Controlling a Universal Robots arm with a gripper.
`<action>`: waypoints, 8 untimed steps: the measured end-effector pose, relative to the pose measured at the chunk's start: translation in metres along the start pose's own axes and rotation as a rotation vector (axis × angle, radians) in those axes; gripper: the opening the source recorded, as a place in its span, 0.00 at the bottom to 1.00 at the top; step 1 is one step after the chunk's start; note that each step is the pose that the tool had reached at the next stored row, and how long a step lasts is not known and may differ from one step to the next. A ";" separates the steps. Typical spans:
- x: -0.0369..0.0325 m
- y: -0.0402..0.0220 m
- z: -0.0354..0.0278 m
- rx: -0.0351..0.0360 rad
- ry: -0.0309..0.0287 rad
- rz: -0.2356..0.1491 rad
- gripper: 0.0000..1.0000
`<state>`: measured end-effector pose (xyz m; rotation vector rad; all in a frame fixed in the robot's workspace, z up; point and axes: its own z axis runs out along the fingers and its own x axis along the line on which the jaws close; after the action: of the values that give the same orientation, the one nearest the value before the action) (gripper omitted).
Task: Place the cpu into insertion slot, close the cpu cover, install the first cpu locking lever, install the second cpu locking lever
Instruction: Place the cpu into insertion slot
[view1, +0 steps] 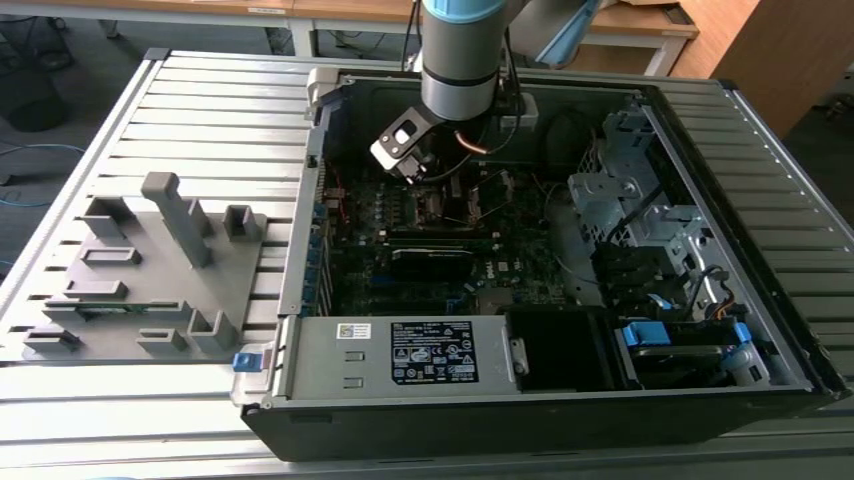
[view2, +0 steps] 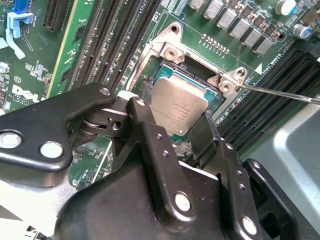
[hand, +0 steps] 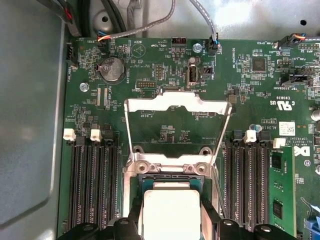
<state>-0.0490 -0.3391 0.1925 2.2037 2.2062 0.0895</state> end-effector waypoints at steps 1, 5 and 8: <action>0.0000 0.0000 -0.0004 0.0003 -0.0003 0.000 0.54; -0.0002 -0.0001 -0.0007 0.0009 -0.0017 0.007 0.54; -0.0002 -0.0001 -0.0007 0.0006 -0.0025 0.019 0.54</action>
<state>-0.0492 -0.3394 0.1932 2.2238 2.1850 0.0863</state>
